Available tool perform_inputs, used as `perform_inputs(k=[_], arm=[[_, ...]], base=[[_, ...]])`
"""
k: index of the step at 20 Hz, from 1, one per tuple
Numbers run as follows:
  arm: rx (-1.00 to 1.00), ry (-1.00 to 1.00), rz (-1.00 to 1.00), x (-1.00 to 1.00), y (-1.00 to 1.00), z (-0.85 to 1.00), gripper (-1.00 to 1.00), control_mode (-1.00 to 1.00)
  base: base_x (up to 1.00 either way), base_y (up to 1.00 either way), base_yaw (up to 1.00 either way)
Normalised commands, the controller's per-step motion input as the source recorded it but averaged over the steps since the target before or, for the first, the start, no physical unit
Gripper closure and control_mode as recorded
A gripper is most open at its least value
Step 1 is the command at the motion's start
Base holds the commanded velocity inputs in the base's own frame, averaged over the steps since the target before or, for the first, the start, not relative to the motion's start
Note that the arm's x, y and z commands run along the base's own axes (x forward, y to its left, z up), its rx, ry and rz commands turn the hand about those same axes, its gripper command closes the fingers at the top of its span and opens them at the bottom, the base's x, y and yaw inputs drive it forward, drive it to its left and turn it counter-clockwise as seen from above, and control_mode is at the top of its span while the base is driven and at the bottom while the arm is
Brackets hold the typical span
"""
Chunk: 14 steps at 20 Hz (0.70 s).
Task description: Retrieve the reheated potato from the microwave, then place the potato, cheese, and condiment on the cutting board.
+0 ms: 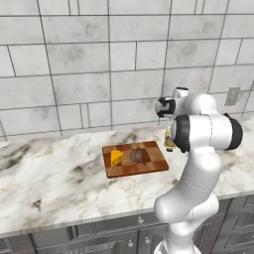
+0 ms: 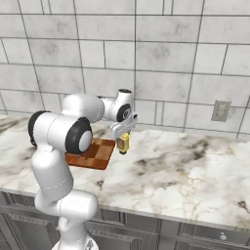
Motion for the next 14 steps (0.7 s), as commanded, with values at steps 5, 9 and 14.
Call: perform_inputs(k=[5, 9, 14], arm=[[-0.03, -0.05, 0.11, -0.26, -0.01, -0.02, 1.00, -1.00], [0.00, -0.14, 0.05, -0.57, 0.00, 0.62, 1.00, -1.00], [0.00, -0.03, 0.05, -0.30, 0.21, 0.62, 1.00, -1.00]], base=[[0.00, 0.00, 0.00], [0.00, 0.00, 0.00], [0.00, 0.00, 0.00]])
